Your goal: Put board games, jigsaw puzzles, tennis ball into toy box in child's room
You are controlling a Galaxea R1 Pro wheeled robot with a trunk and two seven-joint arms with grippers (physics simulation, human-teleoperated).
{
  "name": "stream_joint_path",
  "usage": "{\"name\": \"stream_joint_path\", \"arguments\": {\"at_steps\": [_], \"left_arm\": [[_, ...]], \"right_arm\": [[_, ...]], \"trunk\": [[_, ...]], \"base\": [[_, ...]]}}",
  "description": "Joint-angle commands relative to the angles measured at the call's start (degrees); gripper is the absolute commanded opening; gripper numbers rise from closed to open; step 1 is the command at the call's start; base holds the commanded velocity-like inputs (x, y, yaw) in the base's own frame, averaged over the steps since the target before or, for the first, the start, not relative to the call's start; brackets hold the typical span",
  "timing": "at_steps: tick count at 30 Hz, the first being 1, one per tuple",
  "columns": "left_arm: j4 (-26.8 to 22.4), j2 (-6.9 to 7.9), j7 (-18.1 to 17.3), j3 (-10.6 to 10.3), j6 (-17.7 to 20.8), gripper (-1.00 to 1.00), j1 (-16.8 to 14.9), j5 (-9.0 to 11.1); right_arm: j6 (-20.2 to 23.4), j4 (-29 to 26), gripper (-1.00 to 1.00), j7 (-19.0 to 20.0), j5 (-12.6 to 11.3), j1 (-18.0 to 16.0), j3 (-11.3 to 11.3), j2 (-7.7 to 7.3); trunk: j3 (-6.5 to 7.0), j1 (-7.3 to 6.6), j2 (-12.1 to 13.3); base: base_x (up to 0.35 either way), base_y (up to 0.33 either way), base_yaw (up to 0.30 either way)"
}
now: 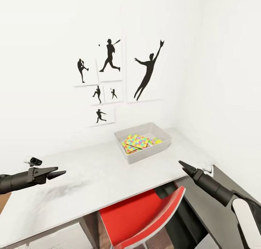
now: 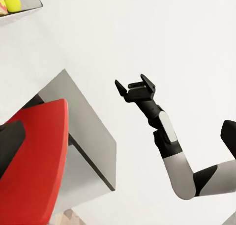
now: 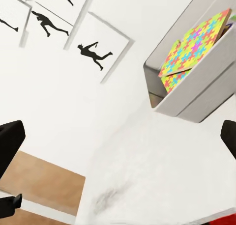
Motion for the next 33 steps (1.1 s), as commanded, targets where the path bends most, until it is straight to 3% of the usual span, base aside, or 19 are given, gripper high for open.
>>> {"name": "stream_joint_path", "arguments": {"at_steps": [1, 11, 33], "left_arm": [[0.0, 0.03, -0.2, 0.0, 0.6, 1.0, 0.0, 0.0], [0.0, 0.07, -0.3, 0.0, 0.7, 1.0, 0.0, 0.1], [0.0, 0.15, -0.3, 0.0, 0.6, 1.0, 0.0, 0.1]], "right_arm": [[0.4, 0.0, 1.0, 0.1, 0.0, -0.1, -0.1, 0.01], [0.4, 0.1, 1.0, 0.2, -0.1, -0.1, -0.1, 0.01], [0.4, 0.2, 1.0, 0.3, -0.2, -0.1, -0.1, 0.0]], "trunk": [[-0.08, 0.01, -0.1], [0.57, 0.01, -0.1], [2.1, 0.01, -0.1]], "base": [[-0.232, 0.094, -0.159], [-0.246, 0.123, -0.205], [-0.176, 0.238, -0.218]]}}
